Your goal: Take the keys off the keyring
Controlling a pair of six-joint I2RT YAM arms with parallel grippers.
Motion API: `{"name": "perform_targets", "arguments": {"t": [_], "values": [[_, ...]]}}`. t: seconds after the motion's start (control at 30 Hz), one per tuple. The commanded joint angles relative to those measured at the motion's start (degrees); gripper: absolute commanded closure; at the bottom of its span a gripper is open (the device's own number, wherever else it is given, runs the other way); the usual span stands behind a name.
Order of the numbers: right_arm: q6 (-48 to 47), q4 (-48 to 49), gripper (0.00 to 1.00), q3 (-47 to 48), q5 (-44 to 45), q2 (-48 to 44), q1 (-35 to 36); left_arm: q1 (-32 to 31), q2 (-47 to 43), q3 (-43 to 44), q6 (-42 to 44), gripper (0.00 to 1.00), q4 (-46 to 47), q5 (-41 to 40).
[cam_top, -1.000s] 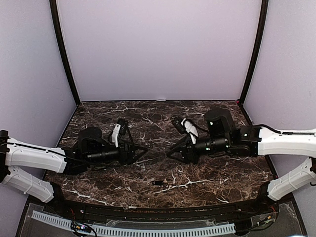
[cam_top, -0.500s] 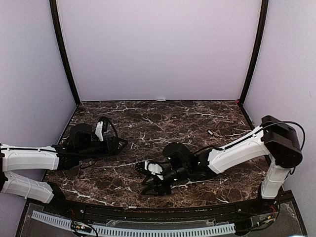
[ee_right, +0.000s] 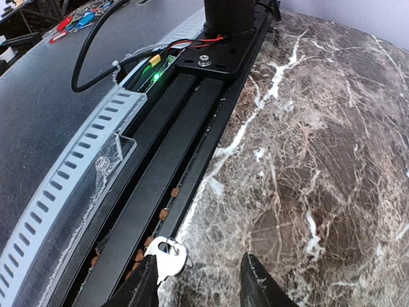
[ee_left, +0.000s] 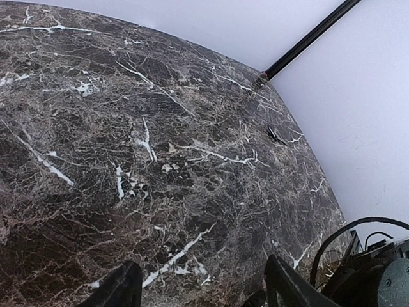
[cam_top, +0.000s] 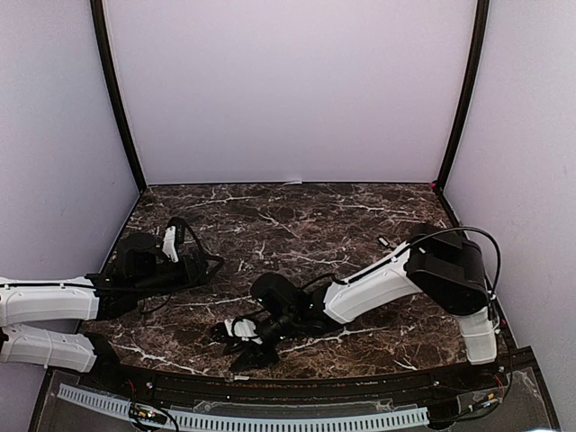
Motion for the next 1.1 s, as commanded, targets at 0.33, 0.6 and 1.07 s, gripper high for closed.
{"name": "perform_targets", "arguments": {"t": [0.33,0.6,1.07], "values": [[-8.1,-7.1,0.77,7.6,-2.3,7.5,1.3,0.6,-1.1,-1.2,-0.5,0.31,1.7,-0.6],[-7.5,-6.2,0.76,7.4,-5.0,7.8,1.3,0.7,-0.2,-1.5,-0.9,0.32,2.3,-0.4],[-5.3,-8.6,0.64,12.6,-11.0,10.5,1.3,0.8,1.8,-2.3,-2.2,0.31,4.9,0.5]]}}
